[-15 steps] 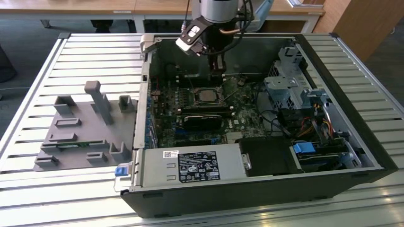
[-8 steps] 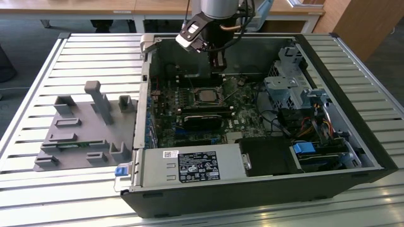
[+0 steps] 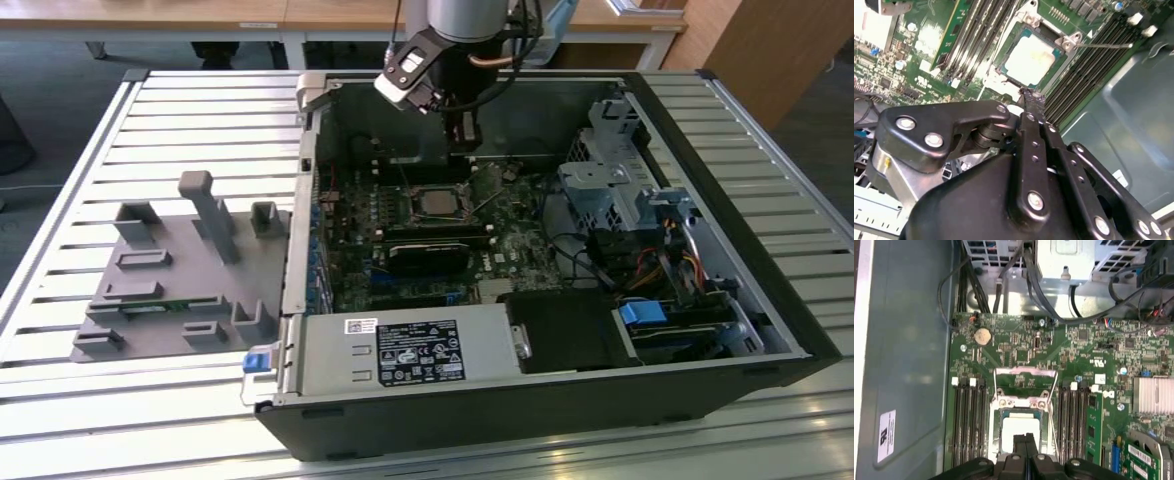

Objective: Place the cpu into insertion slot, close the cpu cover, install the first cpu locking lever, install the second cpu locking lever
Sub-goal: 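Close the cpu cover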

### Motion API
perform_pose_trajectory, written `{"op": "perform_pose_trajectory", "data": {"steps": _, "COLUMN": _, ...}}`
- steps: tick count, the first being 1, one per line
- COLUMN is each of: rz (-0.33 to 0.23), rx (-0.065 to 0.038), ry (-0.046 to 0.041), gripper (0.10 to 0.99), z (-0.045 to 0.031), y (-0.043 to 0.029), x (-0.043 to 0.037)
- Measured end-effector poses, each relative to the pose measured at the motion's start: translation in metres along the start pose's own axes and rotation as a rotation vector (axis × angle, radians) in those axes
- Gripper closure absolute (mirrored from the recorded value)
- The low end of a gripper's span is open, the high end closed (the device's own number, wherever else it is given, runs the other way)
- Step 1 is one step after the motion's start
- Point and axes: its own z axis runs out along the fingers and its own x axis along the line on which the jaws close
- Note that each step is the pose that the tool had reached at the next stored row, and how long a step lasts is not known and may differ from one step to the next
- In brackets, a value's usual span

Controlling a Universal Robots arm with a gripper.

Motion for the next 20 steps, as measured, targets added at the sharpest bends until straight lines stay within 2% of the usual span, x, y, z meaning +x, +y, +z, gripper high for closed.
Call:
{"op": "perform_pose_trajectory", "data": {"steps": 7, "rz": 0.000, "rx": 0.001, "ry": 0.0000, "gripper": 0.980, "z": 0.0020, "y": 0.0179, "x": -0.0004}}
{"op": "perform_pose_trajectory", "data": {"steps": 12, "rz": 0.000, "rx": 0.001, "ry": 0.0000, "gripper": 0.980, "z": 0.0050, "y": 0.0271, "x": -0.0006}}
{"op": "perform_pose_trajectory", "data": {"steps": 20, "rz": 0.000, "rx": 0.002, "ry": 0.0000, "gripper": 0.980, "z": 0.0094, "y": 0.0358, "x": -0.0009}}
